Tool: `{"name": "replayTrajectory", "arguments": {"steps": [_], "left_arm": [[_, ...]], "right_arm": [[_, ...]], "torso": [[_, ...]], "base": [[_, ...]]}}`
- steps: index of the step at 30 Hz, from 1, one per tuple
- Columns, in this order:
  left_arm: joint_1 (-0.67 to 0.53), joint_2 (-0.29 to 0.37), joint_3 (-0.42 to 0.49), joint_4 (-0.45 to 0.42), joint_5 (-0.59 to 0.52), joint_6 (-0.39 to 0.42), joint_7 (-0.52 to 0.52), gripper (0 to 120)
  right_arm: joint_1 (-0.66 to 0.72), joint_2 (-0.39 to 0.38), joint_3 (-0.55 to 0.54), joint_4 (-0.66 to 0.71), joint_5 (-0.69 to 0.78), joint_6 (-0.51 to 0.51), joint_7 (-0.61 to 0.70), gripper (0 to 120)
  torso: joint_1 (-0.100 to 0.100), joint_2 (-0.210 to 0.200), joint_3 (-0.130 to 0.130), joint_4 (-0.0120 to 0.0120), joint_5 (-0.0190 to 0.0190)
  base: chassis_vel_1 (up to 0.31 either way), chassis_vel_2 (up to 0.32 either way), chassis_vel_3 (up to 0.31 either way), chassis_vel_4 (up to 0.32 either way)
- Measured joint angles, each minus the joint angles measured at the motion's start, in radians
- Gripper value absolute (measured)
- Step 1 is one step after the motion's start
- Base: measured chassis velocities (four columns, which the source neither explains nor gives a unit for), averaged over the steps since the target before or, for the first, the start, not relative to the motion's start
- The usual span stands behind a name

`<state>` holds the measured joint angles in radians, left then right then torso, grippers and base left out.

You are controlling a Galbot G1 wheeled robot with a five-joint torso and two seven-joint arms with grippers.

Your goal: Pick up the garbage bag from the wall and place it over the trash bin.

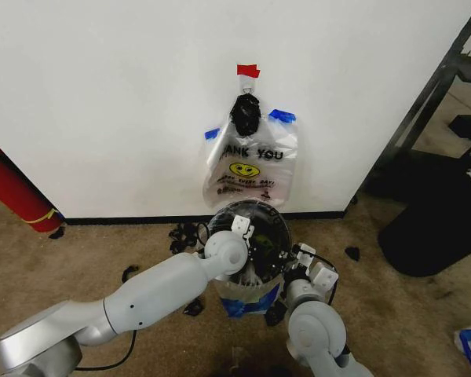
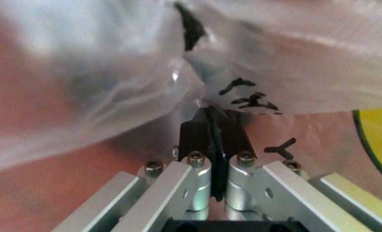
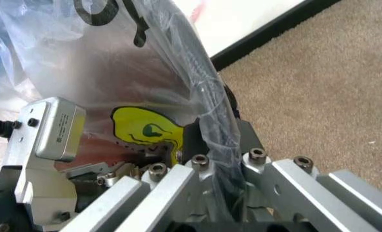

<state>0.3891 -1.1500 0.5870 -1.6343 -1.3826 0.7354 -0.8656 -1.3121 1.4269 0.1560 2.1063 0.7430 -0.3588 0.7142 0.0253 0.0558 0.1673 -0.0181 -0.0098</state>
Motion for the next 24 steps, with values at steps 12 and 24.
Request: {"name": "replayTrajectory", "arguments": {"steps": [12,24], "left_arm": [[0.003,0.123,-0.023,-0.261,0.022,-0.098,0.03,0],[-0.037,0.072,0.009,-0.236,0.105,-0.104,-0.02,0]], "right_arm": [[0.019,-0.009,0.031,-0.022,0.013,0.0,0.009,0],[0.001,-0.016,0.033,-0.011,0.01,0.0,0.008,0]], "torso": [[0.0,0.0,0.0,0.0003,0.0],[0.0,0.0,0.0,0.0001,0.0001]], "base": [[0.0,0.0,0.0,0.0],[0.0,0.0,0.0,0.0]]}}
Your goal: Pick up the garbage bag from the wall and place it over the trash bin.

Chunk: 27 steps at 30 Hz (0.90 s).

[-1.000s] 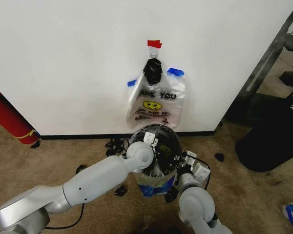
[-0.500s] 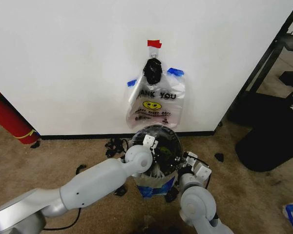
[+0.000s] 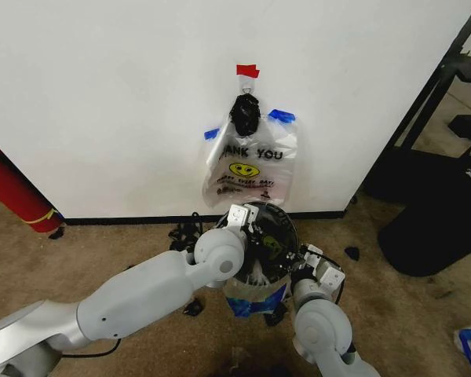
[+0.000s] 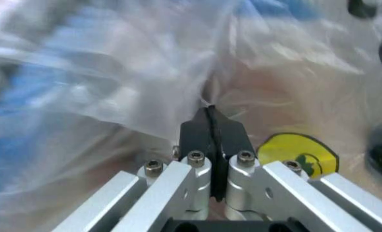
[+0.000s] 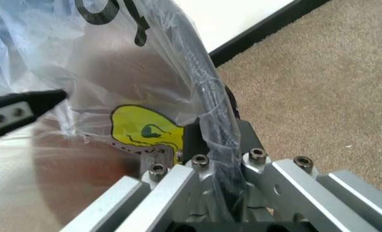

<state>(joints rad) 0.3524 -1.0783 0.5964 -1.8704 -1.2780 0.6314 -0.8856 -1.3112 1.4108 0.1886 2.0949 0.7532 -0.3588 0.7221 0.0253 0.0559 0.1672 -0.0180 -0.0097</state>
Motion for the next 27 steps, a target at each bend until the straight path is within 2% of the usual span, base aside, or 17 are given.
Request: {"name": "replayTrajectory", "arguments": {"steps": [12,18,24,27], "left_arm": [[-0.02,-0.091,0.032,0.157,0.017,0.018,-0.033,0],[-0.013,-0.105,0.034,0.209,0.021,0.017,-0.024,0],[0.004,-0.092,0.039,0.214,0.061,0.014,-0.014,0],[0.006,-0.068,0.039,0.176,0.077,0.013,-0.02,0]], "right_arm": [[-0.006,-0.001,-0.006,0.012,-0.004,0.0,-0.006,0],[-0.004,0.001,-0.01,0.015,-0.004,0.0,-0.006,0],[-0.006,0.001,-0.011,0.016,-0.005,0.0,-0.009,0],[-0.002,0.002,-0.012,0.012,-0.009,0.0,-0.01,0]], "torso": [[0.0,0.0,0.0,-0.0001,0.0],[0.0,0.0,0.0,-0.0001,0.0],[0.0,0.0,0.0,-0.0001,-0.0001],[0.0,0.0,0.0,0.0,-0.0001]], "base": [[0.0,0.0,0.0,0.0],[0.0,0.0,0.0,0.0],[0.0,0.0,0.0,0.0],[0.0,0.0,0.0,0.0]]}}
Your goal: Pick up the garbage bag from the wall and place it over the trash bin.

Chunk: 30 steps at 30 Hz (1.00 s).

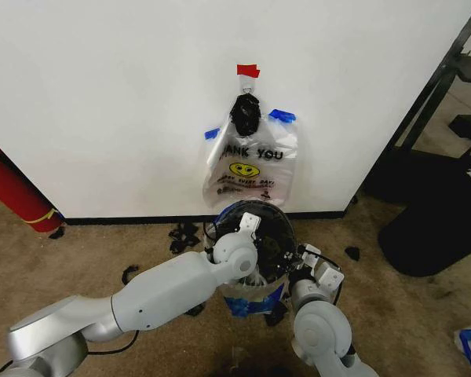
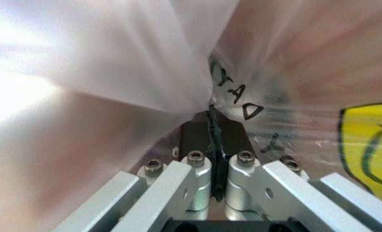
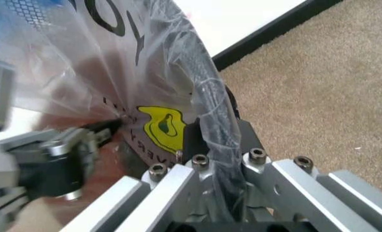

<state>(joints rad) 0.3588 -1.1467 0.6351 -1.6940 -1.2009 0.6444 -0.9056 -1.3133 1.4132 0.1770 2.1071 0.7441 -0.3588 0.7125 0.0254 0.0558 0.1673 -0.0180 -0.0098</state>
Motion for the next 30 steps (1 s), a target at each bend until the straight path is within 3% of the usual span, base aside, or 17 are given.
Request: {"name": "replayTrajectory", "arguments": {"steps": [6,11,16,30], "left_arm": [[-0.003,0.016,0.011,-0.044,0.001,0.016,-0.032,0],[0.004,-0.021,0.014,0.007,0.006,0.016,-0.035,0],[0.009,-0.054,0.0,0.084,-0.06,-0.014,-0.054,0],[0.011,-0.067,0.022,0.141,-0.026,-0.016,-0.046,0]], "right_arm": [[0.0,0.002,0.0,-0.003,-0.011,0.0,-0.003,0],[-0.015,0.001,-0.004,0.013,-0.026,0.001,-0.007,0],[-0.027,-0.005,-0.004,0.028,-0.03,0.002,-0.008,0],[-0.04,0.0,-0.016,0.039,-0.038,0.002,-0.016,0]], "torso": [[0.0,0.0,0.0,0.0001,0.0001],[0.0,0.0,0.0,-0.0002,0.0],[0.0,0.0,0.0,-0.0002,0.0001],[0.0,0.0,0.0,-0.0001,0.0001]], "base": [[0.0,0.0,0.0,0.0],[0.0,0.0,0.0,0.0],[0.0,0.0,0.0,0.0],[0.0,0.0,0.0,0.0]]}}
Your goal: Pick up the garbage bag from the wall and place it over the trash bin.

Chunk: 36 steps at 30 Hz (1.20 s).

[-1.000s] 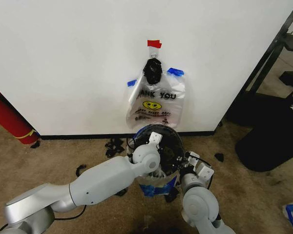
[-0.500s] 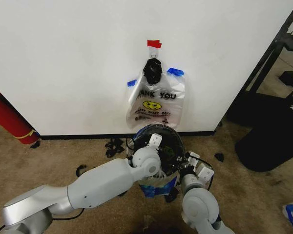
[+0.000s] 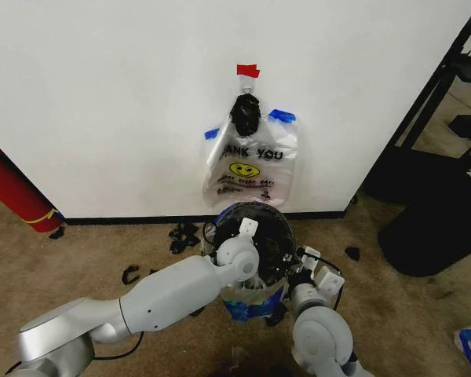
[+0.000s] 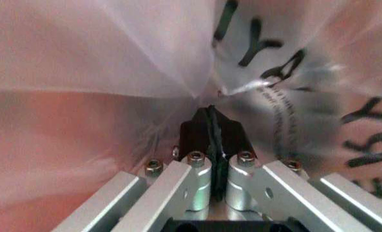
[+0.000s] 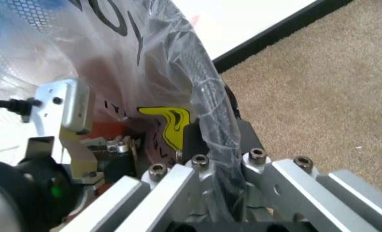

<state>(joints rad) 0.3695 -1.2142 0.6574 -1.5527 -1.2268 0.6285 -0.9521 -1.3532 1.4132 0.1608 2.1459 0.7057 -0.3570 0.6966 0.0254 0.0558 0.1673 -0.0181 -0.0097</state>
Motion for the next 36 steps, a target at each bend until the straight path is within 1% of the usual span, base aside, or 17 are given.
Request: {"name": "replayTrajectory", "arguments": {"steps": [6,13,17,23,25,32,36], "left_arm": [[0.003,-0.002,-0.004,0.009,-0.001,-0.005,0.027,0],[-0.001,-0.009,-0.008,0.017,-0.036,-0.011,0.042,0],[-0.016,-0.018,-0.007,0.041,-0.058,0.011,0.038,0],[-0.023,-0.022,-0.004,0.069,-0.057,0.02,0.038,0],[-0.018,-0.023,-0.003,0.091,-0.046,0.023,0.041,0],[0.01,-0.012,-0.027,0.084,-0.036,-0.021,0.103,0],[0.019,-0.009,-0.041,0.082,-0.038,-0.032,0.108,0]], "right_arm": [[-0.002,0.003,-0.003,0.001,-0.003,0.0,-0.004,0],[-0.003,0.005,-0.005,0.0,-0.003,0.002,-0.008,0],[-0.006,0.001,-0.009,0.004,-0.003,0.002,-0.013,0],[-0.008,-0.003,-0.01,0.006,-0.002,0.002,-0.016,0],[-0.008,-0.005,-0.011,0.008,0.001,0.003,-0.021,0],[-0.006,0.003,-0.022,0.006,-0.001,0.004,-0.028,0],[-0.006,0.006,-0.024,0.004,-0.003,0.005,-0.031,0]], "torso": [[0.0,0.0,0.0,0.0,0.0],[0.0,0.0,0.0,0.0,0.0],[0.0,0.0,0.0,-0.0001,0.0],[0.0,0.0,0.0,0.0,0.0],[0.0,0.0,0.0,0.0,0.0],[0.0,0.0,0.0,0.0,0.0],[0.0,0.0,0.0,-0.0001,-0.0001]], "base": [[0.0,0.0,0.0,0.0],[0.0,0.0,0.0,0.0],[0.0,0.0,0.0,0.0],[0.0,0.0,0.0,0.0],[0.0,0.0,0.0,0.0],[0.0,0.0,0.0,0.0],[0.0,0.0,0.0,0.0]]}}
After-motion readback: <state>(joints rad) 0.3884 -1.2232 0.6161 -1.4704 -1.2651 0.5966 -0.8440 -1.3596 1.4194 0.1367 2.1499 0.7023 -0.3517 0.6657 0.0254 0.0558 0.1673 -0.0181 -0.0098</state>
